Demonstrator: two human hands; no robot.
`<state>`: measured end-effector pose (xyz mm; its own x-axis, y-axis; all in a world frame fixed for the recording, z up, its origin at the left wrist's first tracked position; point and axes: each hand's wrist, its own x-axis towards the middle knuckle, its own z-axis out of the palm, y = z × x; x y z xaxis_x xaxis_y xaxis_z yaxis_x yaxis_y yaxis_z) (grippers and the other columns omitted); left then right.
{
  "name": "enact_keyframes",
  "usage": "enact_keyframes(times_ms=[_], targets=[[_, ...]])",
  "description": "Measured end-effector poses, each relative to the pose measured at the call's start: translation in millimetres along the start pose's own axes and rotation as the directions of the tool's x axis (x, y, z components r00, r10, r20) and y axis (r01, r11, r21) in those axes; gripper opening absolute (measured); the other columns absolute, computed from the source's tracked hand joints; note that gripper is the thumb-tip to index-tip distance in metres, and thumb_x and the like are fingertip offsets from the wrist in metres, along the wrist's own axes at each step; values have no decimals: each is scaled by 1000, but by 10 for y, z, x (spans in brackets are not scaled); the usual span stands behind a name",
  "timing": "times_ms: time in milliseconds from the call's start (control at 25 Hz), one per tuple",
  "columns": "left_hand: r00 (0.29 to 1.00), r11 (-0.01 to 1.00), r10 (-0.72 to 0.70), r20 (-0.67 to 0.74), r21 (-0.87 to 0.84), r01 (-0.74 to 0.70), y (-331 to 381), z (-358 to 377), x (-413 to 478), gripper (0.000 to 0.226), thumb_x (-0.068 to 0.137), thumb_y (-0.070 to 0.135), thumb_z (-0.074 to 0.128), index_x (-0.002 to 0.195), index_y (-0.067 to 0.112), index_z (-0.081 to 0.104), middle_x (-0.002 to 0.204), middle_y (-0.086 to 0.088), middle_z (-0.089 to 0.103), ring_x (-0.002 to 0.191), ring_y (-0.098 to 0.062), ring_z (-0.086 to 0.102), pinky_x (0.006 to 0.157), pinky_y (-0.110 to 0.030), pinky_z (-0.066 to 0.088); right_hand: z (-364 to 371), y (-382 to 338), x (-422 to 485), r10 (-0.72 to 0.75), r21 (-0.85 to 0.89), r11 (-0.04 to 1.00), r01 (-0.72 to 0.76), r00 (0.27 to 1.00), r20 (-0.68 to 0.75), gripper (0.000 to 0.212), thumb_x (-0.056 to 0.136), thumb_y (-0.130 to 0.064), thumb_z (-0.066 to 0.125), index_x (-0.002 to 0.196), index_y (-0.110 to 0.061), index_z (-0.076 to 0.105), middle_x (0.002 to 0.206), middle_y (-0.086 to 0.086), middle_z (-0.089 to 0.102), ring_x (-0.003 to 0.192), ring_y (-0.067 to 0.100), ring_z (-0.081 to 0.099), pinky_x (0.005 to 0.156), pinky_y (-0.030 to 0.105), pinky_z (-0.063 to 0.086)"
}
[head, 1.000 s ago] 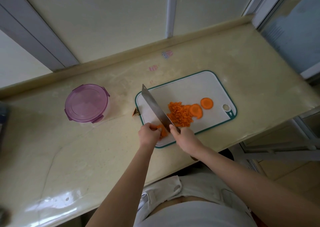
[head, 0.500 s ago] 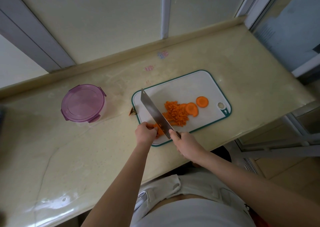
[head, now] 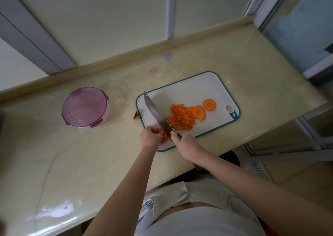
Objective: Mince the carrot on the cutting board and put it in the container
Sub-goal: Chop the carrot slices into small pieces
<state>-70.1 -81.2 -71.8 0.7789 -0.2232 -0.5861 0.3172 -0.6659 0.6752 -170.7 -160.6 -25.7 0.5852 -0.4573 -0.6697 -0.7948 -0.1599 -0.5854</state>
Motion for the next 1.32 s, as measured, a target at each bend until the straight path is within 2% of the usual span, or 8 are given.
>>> enact_keyframes(times_ms=[280,480,640,720,920,1080,1320], targets=[[1000,1000,20,0,4,-20,-12,-14,0,9,84,5,63,79,9,57,83,-15,68,66,-23,67,67,-31,57,118,-50,81,-108,-31,994,107,993,-40,51,100,-41,37,57,-15,40,56,-1,43,50,11,41,48,23,32],[1000,999,25,5,24,-25,-9,-20,-16,5,86,8,63,87,5,59,78,-12,66,63,-18,65,67,-30,57,6,-48,143,-126,-4,992,126,992,3,53,100,-44,34,56,-15,35,53,1,38,48,16,38,52,29,31],[1000,999,27,13,31,-27,-3,-16,-26,9,86,11,63,91,5,59,81,-12,67,63,-18,65,61,-25,56,-96,-73,154,-195,-110,974,199,980,47,53,101,-43,35,56,-14,34,52,1,37,47,16,37,52,30,30],[1000,999,27,5,34,-28,-10,-5,-23,10,86,11,64,91,5,59,84,-13,68,67,-20,66,64,-28,57,-99,-83,129,-214,-125,968,216,976,34,53,101,-43,35,56,-14,34,52,1,37,48,16,38,52,30,29],[999,998,34,-4,44,-33,-25,-5,-18,8,86,10,63,91,6,58,88,-15,68,72,-23,67,75,-35,57,-131,-48,40,-132,31,991,133,991,-21,51,99,-46,36,58,-16,33,51,-1,35,44,14,34,47,27,27],[999,998,34,-2,53,-34,-23,5,-16,9,87,12,62,94,8,56,95,-13,65,84,-25,66,75,-33,56,-147,39,-49,-96,12,995,96,995,21,51,99,-48,36,59,-16,37,54,0,38,45,12,36,46,24,28],[1000,998,28,-8,63,-27,-32,21,-12,9,88,11,61,93,10,54,97,-14,65,88,-25,65,74,-30,55,-87,117,-95,-39,30,999,37,998,54,49,98,-47,39,62,-15,39,52,-1,37,41,10,34,43,22,28]])
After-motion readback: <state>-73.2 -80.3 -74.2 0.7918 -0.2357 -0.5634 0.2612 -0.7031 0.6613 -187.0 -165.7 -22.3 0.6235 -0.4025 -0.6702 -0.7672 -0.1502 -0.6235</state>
